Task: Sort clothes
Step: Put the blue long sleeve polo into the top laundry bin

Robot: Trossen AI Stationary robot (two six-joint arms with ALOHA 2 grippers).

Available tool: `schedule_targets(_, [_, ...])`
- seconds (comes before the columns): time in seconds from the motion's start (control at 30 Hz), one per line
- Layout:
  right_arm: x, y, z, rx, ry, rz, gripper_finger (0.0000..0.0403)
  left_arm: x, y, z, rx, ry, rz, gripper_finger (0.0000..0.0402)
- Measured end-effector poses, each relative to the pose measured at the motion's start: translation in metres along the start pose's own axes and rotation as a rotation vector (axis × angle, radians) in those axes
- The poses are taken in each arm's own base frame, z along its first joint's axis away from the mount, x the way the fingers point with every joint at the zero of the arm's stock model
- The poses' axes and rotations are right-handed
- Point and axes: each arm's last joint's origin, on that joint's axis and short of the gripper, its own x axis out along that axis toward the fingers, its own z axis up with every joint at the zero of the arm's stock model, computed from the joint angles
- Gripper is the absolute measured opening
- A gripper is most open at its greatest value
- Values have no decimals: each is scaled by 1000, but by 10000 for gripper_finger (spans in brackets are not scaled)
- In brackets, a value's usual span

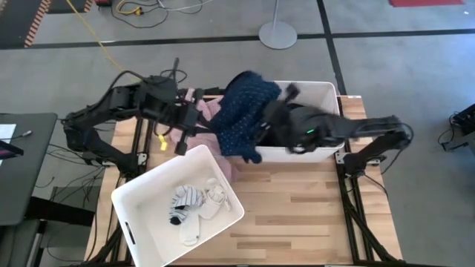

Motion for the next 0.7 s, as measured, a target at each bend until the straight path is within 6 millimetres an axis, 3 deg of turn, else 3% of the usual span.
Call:
schedule_targets(0.13, [-21, -35, 12, 34, -45, -67, 1, 21, 1, -15, -15, 41, 35, 26])
schedule_targets(0.33, [-41, -73, 17, 21, -21, -211, 0, 54, 7, -41, -28, 51, 104, 110])
schedule_targets(0.53, [-49, -89, 15, -51, 95, -361, 0, 78, 15, -68, -70, 41, 157, 188])
schedule_targets(0.7, [-48, -90, 7, -150, 237, -489, 0, 86, 19, -85, -115, 56, 165, 216])
